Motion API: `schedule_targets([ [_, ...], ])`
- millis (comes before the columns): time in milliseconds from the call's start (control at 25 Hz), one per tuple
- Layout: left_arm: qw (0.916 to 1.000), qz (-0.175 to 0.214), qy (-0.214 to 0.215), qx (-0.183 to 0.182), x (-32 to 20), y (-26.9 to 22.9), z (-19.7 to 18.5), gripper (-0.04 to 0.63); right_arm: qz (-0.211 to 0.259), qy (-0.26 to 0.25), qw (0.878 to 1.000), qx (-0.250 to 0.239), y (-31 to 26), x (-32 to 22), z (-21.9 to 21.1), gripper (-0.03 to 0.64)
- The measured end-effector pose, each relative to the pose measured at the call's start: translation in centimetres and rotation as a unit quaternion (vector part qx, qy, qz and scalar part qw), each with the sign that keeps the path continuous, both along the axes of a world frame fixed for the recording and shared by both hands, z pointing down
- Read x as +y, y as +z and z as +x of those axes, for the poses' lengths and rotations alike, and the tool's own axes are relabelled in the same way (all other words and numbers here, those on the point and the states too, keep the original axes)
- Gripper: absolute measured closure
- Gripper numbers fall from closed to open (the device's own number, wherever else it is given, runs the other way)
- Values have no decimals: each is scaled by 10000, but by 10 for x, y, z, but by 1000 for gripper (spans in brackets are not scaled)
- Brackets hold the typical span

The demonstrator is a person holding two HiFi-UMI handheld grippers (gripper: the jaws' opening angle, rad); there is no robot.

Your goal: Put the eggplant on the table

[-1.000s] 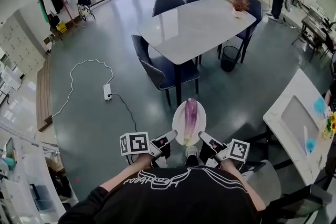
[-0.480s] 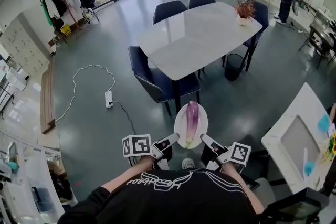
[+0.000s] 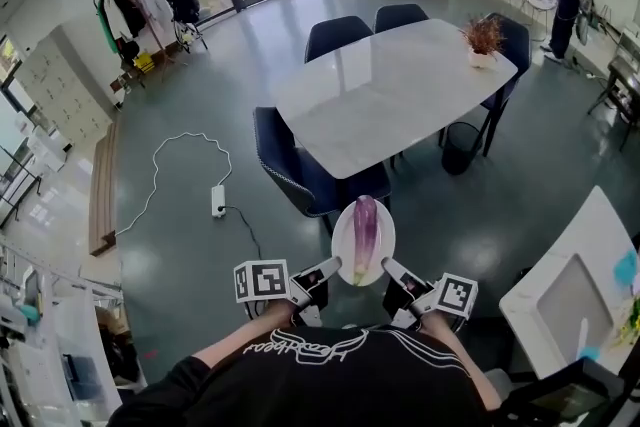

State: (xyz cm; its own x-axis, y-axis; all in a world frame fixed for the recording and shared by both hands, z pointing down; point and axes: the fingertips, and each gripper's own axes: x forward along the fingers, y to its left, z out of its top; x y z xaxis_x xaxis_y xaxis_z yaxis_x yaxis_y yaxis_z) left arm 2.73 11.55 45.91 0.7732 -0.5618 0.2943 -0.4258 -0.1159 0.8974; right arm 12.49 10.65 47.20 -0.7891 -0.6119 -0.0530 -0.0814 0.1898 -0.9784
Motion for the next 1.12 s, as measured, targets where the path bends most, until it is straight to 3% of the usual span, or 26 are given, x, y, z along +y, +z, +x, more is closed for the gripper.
schedule_targets([
  [320,9997,179,-113,105,-44,-8,6,575,122,-142,9998,113,-8,-47,5,598],
  [720,9990,210,-351,187,-79,-11,-12,575,184,-390,9988,231,-12,-87,-14,598],
  [1120,9990,251,-318,199,-106,-12,-23,575,240,-393,9985,292,-12,-115,-25,598],
])
